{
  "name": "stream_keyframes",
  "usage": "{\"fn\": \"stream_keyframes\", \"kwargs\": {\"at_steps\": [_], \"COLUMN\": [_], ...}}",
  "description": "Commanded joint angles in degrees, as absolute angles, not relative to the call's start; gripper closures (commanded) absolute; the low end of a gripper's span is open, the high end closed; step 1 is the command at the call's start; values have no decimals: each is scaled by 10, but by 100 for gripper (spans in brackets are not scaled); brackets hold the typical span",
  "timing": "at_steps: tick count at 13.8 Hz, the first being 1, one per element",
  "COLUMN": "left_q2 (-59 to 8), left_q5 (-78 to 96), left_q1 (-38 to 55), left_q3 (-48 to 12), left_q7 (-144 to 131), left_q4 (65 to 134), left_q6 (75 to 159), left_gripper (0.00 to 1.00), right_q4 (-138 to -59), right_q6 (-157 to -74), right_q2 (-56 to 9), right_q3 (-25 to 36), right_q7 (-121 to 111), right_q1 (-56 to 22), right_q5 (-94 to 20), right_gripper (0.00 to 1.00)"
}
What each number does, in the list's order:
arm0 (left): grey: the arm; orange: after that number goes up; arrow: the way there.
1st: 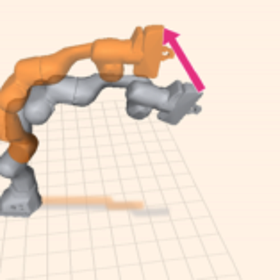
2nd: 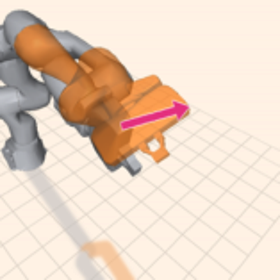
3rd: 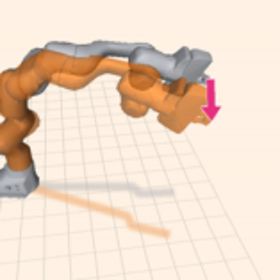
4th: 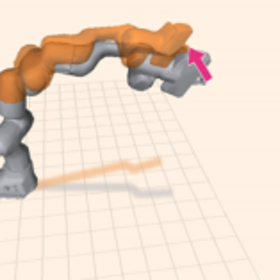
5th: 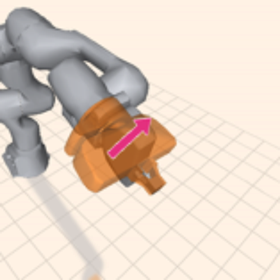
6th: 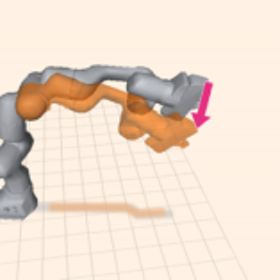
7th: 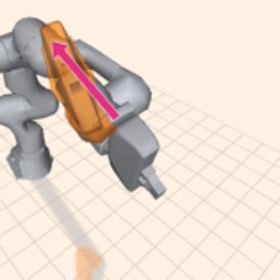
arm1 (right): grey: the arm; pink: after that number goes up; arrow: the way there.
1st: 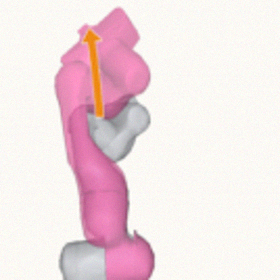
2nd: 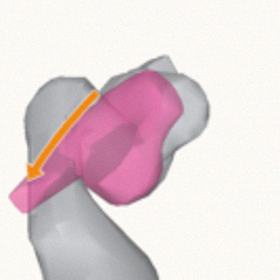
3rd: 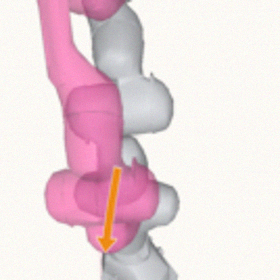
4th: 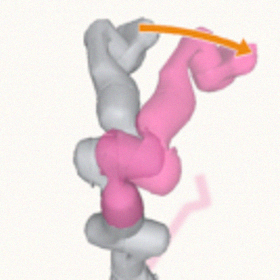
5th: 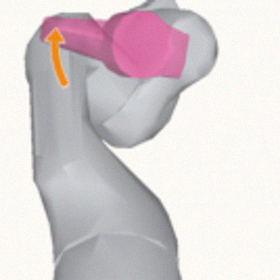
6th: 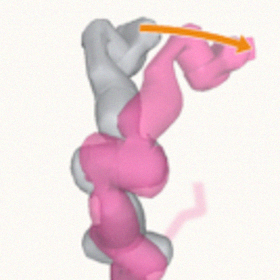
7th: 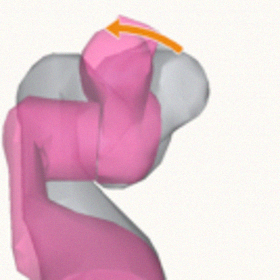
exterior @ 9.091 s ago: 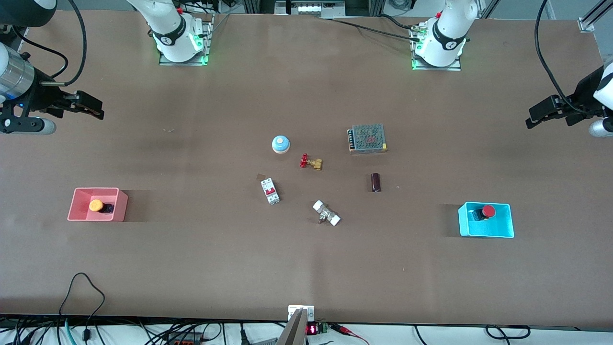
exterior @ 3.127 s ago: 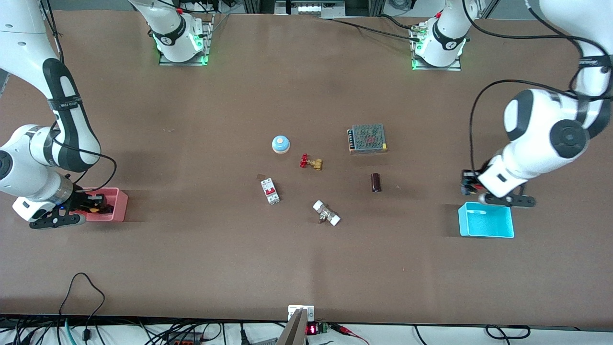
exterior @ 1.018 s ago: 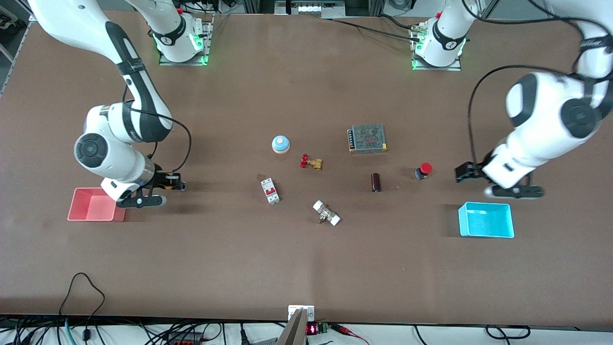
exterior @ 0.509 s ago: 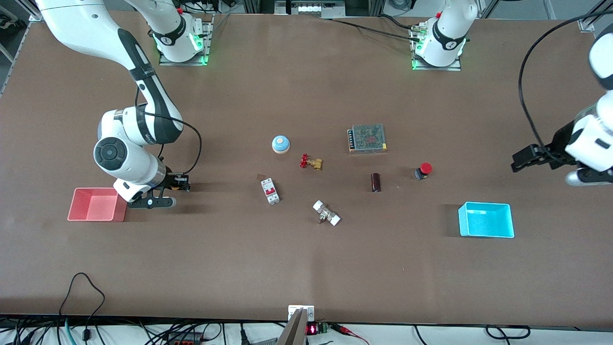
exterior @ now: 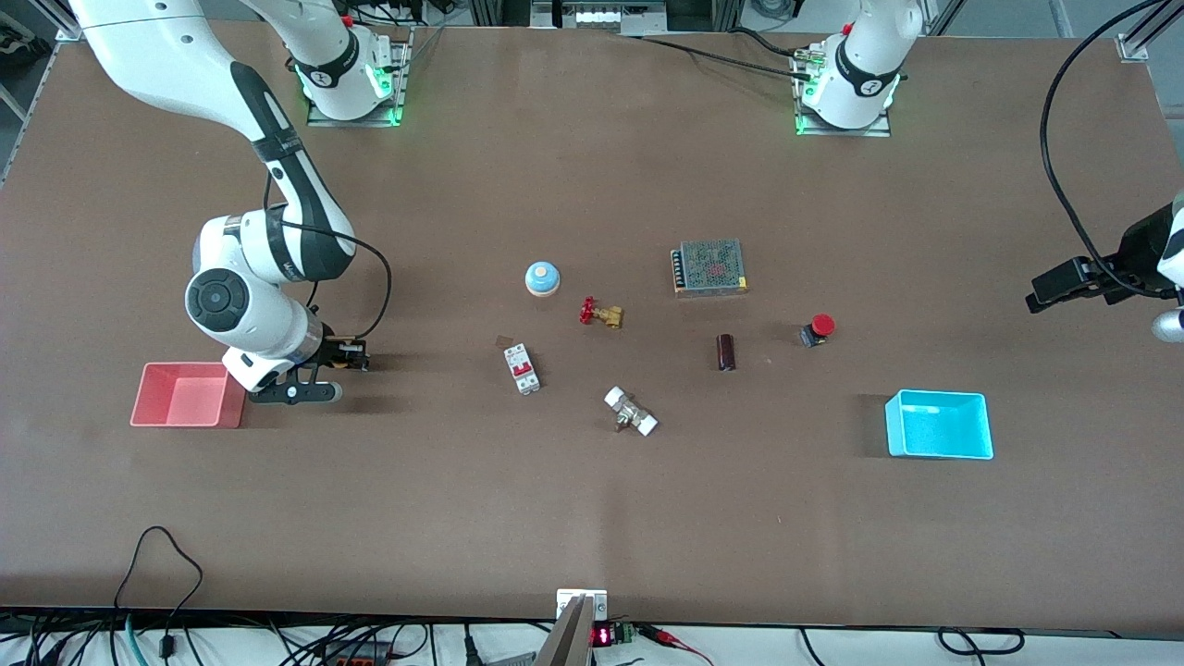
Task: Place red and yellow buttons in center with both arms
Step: 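Withdraw the left gripper while the right gripper holds the yellow button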
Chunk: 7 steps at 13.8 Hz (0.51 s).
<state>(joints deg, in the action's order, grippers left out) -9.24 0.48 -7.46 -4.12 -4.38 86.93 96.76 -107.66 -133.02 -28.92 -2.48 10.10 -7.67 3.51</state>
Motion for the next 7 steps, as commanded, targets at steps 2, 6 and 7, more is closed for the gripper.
{"fn": "stream_keyframes", "kwargs": {"at_steps": [2,6,7], "left_q2": [-100,-99,-97], "left_q5": [6,10,9], "left_q1": [-77,-77,-77], "left_q3": [-47,-47,-49], "left_q7": [-38,-41,-41], "left_q4": [860,853,853], "left_q6": [971,964,962], "left_gripper": [0,0,0], "right_q4": [-1079,-1078,-1078], "right_q6": [-1345,-1345,-1345], "right_q2": [-295,-296,-296], "right_q3": [-24,-24,-24], "right_q7": [112,112,112], "right_q1": [-79,-79,-79], "right_q5": [44,44,44], "right_gripper": [70,47,33]}}
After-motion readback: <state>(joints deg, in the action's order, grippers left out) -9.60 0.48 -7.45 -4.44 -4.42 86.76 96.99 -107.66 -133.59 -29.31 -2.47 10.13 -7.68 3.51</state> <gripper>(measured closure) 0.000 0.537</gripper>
